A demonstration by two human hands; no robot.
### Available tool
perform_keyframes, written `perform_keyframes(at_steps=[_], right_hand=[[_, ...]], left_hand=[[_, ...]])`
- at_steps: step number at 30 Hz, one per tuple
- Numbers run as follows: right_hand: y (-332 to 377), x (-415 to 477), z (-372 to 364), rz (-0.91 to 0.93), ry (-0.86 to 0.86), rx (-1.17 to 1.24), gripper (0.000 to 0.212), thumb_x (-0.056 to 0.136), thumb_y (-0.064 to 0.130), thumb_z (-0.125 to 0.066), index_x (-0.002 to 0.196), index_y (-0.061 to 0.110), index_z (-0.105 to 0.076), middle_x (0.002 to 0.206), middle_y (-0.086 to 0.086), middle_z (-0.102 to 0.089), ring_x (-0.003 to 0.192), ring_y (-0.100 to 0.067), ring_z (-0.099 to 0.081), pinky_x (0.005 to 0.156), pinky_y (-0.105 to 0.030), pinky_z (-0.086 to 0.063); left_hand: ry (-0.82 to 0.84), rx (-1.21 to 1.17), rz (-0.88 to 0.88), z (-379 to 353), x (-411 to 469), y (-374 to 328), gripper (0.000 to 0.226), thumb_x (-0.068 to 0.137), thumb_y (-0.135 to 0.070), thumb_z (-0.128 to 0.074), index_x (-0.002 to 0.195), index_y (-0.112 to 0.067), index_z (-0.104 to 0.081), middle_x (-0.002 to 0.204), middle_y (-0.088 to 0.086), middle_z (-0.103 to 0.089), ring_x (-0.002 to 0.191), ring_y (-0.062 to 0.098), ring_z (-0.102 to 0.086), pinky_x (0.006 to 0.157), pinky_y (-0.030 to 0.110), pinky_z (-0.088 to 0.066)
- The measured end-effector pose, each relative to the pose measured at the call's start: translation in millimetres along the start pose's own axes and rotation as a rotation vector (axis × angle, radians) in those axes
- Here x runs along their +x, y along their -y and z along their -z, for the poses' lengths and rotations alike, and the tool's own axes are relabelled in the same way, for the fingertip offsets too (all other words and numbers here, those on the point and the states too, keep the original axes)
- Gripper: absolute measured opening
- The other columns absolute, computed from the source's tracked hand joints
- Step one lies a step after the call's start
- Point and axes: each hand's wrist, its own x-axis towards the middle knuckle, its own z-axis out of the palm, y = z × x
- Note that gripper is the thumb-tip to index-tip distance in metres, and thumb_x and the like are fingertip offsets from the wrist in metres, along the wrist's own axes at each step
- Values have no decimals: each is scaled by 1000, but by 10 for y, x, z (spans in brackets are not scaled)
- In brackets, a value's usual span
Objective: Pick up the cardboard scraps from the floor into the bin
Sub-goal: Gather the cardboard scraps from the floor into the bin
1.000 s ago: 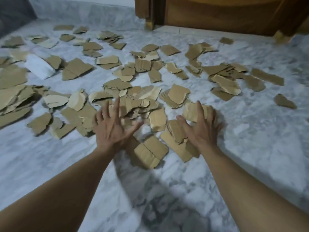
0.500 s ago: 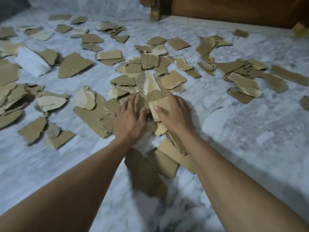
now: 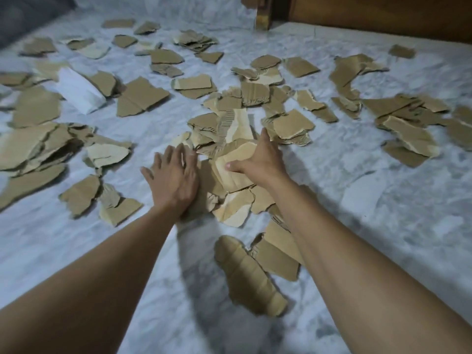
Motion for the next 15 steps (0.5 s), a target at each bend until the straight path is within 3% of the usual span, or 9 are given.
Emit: perform_keyframes(at_steps=[3,6,8,10,15], right_hand=[[197,54,-65,-45,52,127,117,71,35,-93,161,13,-22,165,-11,-27,148,-32,-35,111,-40,-41],[249,61,-135,-79,74,153,88,70,32,-92,142,6,-49,142,-10,-57,127,-31,-58,95,-34,-52],[198,29,-126,-79,108,163,84,71,32,-91,140,6,-52,139,-6,-60,127,-30,-60,96,-34,-52],[170,-62,-70,-56,121,202,83,78,27,-87,148,14,-45,149,-1,-51,133,-25,-53,101,-33,-47],[111,-339,68,-8,65,384,66,83,14,-83,139,26,-50,141,3,-55,122,-18,-55,101,-35,-49]], left_hand=[[-26,-151,-23,-17,-100,-105,57,107,-45,-32,155,-15,-38,160,9,-39,150,29,-29,123,51,-12],[-95,-300,57,2,-175,-207,61,100,-34,-53,156,-14,-37,159,12,-40,146,31,-35,120,47,-25],[-76,-437,131,47,-195,-228,69,94,-29,-61,157,-15,-35,160,10,-38,148,29,-34,121,46,-27],[-43,-554,171,105,-238,-264,73,90,-26,-66,156,-16,-37,160,7,-39,147,26,-35,122,44,-29],[81,-890,296,273,-326,-519,86,70,-26,-72,152,-17,-46,148,4,-56,129,25,-58,109,45,-49]])
